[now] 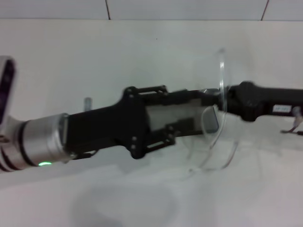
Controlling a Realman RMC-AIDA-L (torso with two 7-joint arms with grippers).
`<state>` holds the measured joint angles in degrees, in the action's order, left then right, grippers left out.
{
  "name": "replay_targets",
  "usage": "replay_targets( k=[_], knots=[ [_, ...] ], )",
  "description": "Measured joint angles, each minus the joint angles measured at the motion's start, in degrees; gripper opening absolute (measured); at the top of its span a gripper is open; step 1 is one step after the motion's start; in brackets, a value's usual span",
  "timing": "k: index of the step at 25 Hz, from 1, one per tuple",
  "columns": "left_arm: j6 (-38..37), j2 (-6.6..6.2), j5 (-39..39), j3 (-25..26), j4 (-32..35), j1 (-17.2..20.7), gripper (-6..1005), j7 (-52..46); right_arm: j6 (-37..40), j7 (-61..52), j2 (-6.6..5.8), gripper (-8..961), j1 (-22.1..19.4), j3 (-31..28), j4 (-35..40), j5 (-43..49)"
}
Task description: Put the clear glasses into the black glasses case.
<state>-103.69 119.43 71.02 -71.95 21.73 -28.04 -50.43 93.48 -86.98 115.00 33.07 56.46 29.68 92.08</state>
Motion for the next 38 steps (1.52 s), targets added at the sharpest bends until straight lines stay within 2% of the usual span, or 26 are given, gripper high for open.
replay_targets(
  k=[6,9,14,17,23,25,28,31,38],
  knots=[
    [0.05,-1.24,0.01,4.77,0.25,2.97,515,-0.02,5.33,0.14,-0.31,103,-2.84,-7.60,3.55,-0.23],
    [0.53,-1.86,0.01,6.08,0.25,3.95,516,0.03,8.88,0.39,0.00,103,-3.31,-11.74,3.89,-1.27],
    [0.93,-2.41,0.59,7.19,0.24,4.39,517,0.03,11.59,0.49,0.30,103,-3.46,-12.51,3.81,-7.16],
    [0.87,-1.91,2.71,6.72,0.24,3.68,517,0.03,11.22,0.70,0.71,103,-3.07,-12.02,2.83,-10.67],
    [0.50,0.31,8.89,6.03,-0.21,0.49,519,-0.10,8.89,3.14,0.99,103,1.25,-11.72,-4.92,-14.21],
    [0.37,0.43,8.74,3.89,-0.92,-1.09,519,-0.27,5.84,3.25,1.00,103,3.25,-10.24,-7.51,-14.23],
    [0.36,0.48,8.30,2.81,-1.13,-1.91,520,-0.41,4.11,3.25,1.05,103,3.88,-8.66,-8.08,-14.29],
    [0.33,0.51,7.87,2.52,-1.15,-2.49,521,-0.56,2.03,3.24,1.16,103,4.32,-6.21,-8.29,-14.35],
    [0.32,0.54,7.51,2.59,-0.70,-2.98,522,-0.71,-1.76,3.63,1.18,104,5.10,-5.09,-9.62,-14.78]
  ],
)
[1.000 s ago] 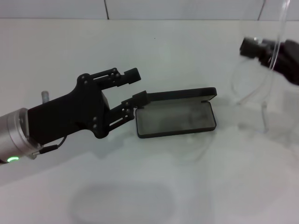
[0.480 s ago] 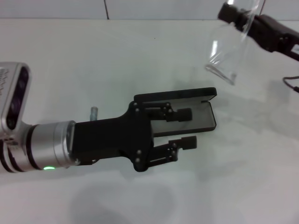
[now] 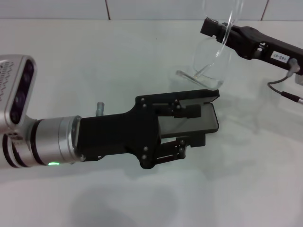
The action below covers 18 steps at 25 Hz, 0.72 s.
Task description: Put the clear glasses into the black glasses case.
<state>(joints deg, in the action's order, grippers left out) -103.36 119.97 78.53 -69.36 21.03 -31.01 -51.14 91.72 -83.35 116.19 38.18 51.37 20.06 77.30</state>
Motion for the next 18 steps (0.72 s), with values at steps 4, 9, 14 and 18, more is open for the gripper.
replay_targets(
  k=[4,9,14,18],
  knots=[
    [-0.06,-0.04,-0.17,0.14,0.03,-0.56,523,-0.16,-2.30,1.00,0.00,104,1.13,0.73,-0.88,-0.16],
    [-0.09,-0.06,-1.30,0.01,0.06,-0.82,524,-0.19,-4.63,1.92,0.00,104,3.06,1.80,-2.45,-0.35],
    [-0.06,-0.18,-3.38,0.25,0.07,-0.96,525,-0.19,-6.93,2.66,0.00,103,4.62,6.14,-2.57,-0.40],
    [0.08,-0.43,-4.35,0.31,0.07,-0.92,526,-0.19,-7.57,3.53,-0.14,103,4.96,9.85,-1.28,-0.05]
  ],
)
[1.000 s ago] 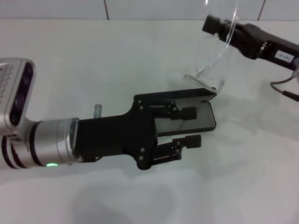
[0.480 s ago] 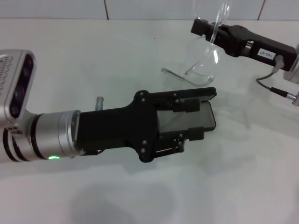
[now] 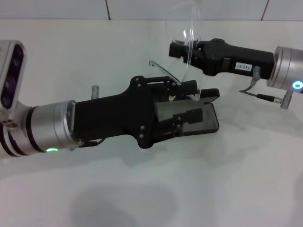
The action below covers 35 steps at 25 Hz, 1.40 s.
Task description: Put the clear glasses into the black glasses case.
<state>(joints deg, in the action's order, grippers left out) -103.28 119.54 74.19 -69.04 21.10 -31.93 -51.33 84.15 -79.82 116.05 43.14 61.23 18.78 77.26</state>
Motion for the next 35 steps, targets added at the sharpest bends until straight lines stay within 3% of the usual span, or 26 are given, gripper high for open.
replay_targets(
  k=[8,35],
  knots=[
    [0.43,-0.10,-0.01,1.57,0.00,-0.22,528,0.00,-0.71,-0.24,-0.49,103,-1.41,6.92,5.71,3.07],
    [1.03,0.08,-0.01,1.54,0.08,-0.74,534,-0.09,5.85,-0.43,-0.81,108,-1.80,9.73,8.73,7.16]
  ],
)
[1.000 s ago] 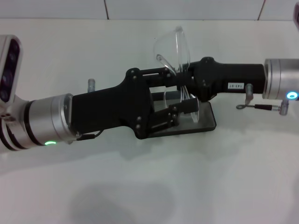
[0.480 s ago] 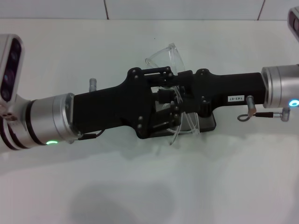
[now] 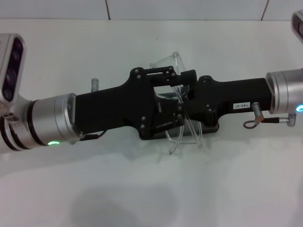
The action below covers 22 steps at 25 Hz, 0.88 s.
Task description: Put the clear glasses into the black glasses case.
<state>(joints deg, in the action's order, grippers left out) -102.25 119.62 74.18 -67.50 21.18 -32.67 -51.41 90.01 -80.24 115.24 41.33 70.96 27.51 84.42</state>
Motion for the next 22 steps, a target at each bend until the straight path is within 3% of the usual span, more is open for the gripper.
replay_targets(
  k=[8,12,16,18,22],
  knots=[
    [0.04,-0.04,-0.66,0.00,0.00,0.65,536,0.00,-3.30,-0.46,-1.56,112,-1.89,-0.33,4.69,0.09],
    [-0.12,-0.28,-2.14,0.03,0.01,2.61,537,0.37,-3.98,-7.44,-1.79,114,-5.40,-0.13,18.96,6.66],
    [-0.32,-1.00,-3.32,1.21,0.79,6.36,538,0.76,-4.73,-16.06,0.00,116,-8.17,0.55,36.13,19.87],
    [-0.32,-1.22,-3.44,3.45,1.37,8.48,539,0.62,-5.65,-20.42,0.63,117,-8.77,3.78,44.56,27.10],
    [-0.22,-1.27,-3.47,10.55,1.53,12.60,540,0.45,-8.65,-27.35,0.52,119,-7.96,11.17,52.88,36.26]
  ],
)
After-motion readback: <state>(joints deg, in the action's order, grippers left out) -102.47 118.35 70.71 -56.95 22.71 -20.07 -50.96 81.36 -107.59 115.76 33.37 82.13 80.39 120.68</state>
